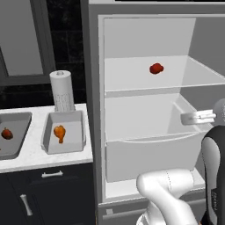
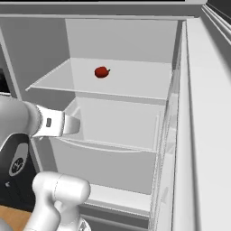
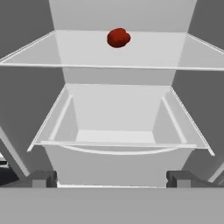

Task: Place one bell pepper and one chicken drumstick in each tupperware on the nearby counter, to pack two identical lunches.

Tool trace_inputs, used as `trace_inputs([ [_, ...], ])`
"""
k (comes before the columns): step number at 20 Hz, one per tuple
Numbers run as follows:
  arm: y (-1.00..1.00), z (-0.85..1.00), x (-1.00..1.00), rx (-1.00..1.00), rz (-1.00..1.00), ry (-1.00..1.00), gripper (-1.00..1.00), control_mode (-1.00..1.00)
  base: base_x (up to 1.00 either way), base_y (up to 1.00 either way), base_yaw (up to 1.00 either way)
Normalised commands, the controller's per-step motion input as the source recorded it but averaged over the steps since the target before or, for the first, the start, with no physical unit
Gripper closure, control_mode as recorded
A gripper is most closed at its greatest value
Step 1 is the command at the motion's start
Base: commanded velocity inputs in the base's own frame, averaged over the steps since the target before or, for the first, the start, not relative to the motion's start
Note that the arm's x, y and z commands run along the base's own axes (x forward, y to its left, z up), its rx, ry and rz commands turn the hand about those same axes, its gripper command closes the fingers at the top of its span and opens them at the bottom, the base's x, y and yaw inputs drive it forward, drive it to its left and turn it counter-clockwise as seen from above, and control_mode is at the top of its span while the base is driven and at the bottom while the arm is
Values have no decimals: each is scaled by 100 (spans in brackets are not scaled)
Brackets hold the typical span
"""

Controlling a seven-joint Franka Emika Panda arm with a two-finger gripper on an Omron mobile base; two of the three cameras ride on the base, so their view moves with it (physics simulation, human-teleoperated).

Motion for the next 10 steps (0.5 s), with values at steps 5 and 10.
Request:
trace_inputs([
  [5,0,0,0,0,0,0,-100,100,92,7,0],
  [10,20,11,70,-3,-6,8,-100,-100,0,0,0],
])
